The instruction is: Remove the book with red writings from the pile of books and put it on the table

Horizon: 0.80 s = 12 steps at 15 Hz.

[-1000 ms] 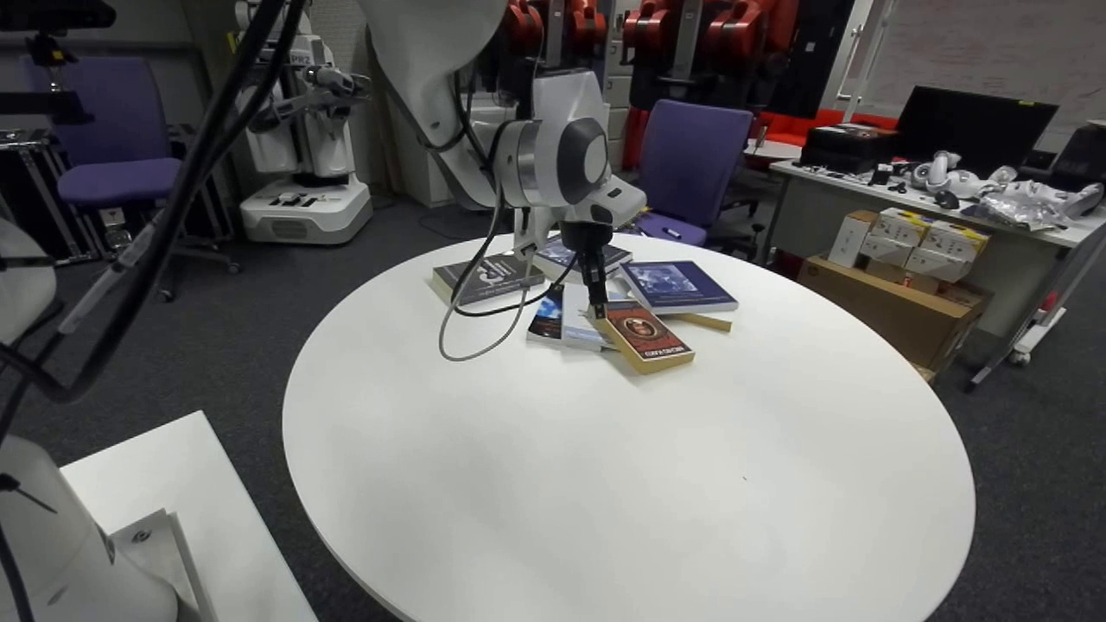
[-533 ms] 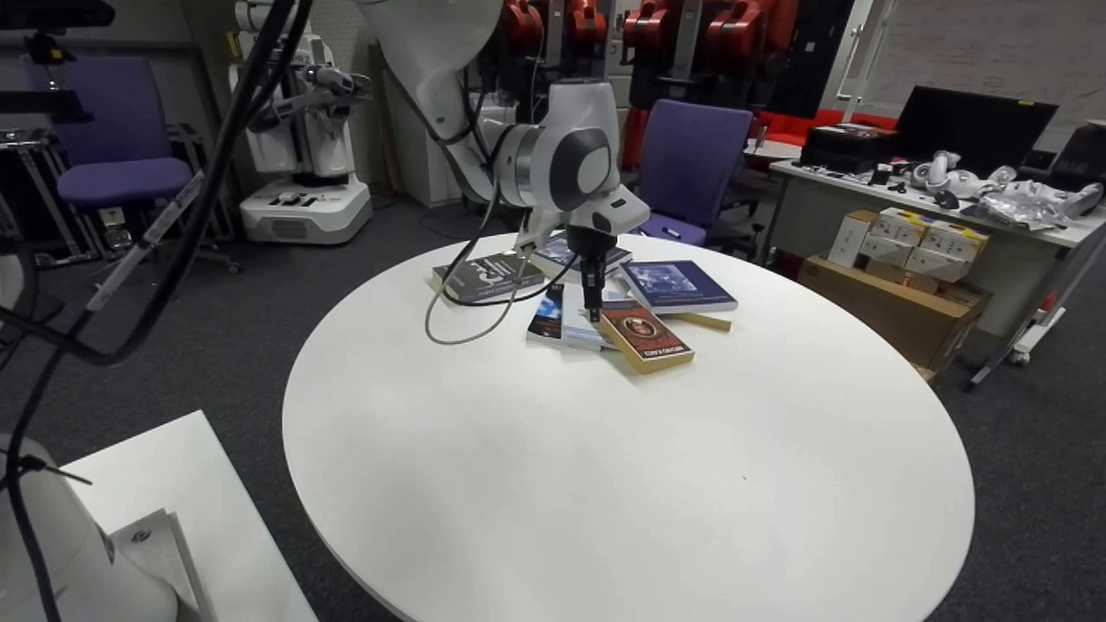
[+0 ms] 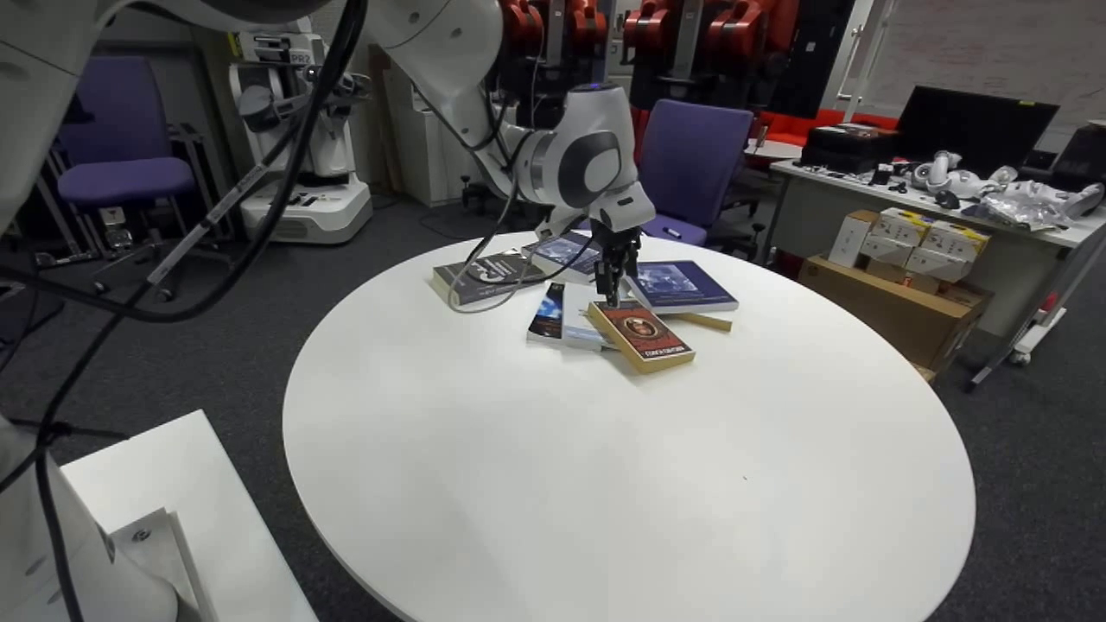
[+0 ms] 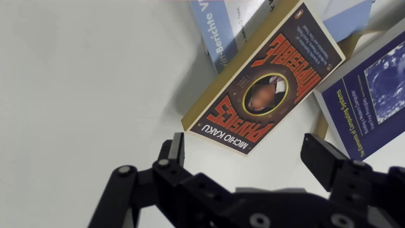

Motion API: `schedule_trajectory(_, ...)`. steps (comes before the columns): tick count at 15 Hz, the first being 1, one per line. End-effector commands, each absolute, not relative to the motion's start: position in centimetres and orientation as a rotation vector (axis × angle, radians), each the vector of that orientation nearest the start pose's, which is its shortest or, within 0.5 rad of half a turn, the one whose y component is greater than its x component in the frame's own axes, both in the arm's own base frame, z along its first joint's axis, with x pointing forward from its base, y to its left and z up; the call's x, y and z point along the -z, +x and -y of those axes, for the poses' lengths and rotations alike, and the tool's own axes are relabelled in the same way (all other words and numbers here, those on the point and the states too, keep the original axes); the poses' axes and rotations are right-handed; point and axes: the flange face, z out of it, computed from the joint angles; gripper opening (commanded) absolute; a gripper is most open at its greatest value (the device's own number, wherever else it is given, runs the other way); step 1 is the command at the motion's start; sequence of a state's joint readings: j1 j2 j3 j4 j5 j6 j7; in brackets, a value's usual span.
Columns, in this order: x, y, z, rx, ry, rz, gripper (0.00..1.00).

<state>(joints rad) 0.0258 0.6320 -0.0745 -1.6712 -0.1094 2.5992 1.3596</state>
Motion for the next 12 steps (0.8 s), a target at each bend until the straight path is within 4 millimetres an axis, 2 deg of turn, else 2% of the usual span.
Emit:
schedule_trajectory(1, -25.0, 73.8, 3.1, 0.49, -2.29, -1.972, 1.0)
schedule_trajectory(7, -22.2, 76.1, 3.7, 0.496, -2.189, -2.067, 1.0)
schedule_trajectory(12, -20.1, 76.5, 2.9, 0.51, -2.196, -2.069, 1.0)
